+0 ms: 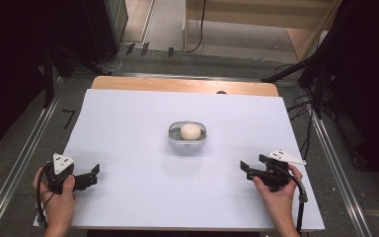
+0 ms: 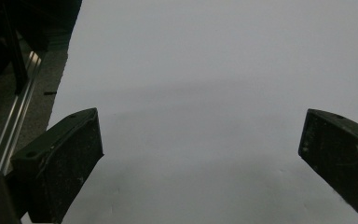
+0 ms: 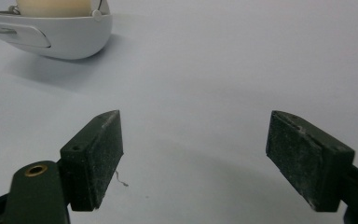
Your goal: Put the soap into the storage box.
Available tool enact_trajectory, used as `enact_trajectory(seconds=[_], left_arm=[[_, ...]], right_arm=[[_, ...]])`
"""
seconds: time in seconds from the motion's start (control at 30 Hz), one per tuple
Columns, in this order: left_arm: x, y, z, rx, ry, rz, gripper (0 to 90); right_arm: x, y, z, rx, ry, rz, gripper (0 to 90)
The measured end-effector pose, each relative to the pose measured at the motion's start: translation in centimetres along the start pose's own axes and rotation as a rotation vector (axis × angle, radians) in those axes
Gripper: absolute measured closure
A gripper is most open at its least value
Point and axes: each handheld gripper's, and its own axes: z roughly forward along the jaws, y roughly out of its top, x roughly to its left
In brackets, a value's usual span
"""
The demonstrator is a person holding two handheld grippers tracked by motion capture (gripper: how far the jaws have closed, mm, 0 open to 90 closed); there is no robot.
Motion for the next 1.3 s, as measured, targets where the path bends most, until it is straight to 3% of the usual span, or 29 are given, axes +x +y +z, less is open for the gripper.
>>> enact_trajectory(seconds=[0.4, 0.8, 1.0, 1.3], left_arm=[[-0.1, -0.2, -0.4, -0.034, -0.002, 0.015, 0.3], [-0.1, -0.4, -0.7, -0.076, -0.019, 0.017, 0.3], [0.0, -0.5, -1.0, -0.103, -0.029, 0.01, 0.3], [0.3, -0.6, -1.1, -0.114, -0.04, -0.01, 0.3]], right_arm=[[-2.4, -1.6, -2.5, -0.015, -0.017, 0.046, 18.5], [-4.8, -3.3, -4.5, -0.022, -0.031, 0.058, 16.6], [-5.3, -4.0, -5.6, -0.014, -0.066, 0.03, 13.8], [-7.3, -4.6, -7.1, -0.037, -0.098, 0.068, 13.8]])
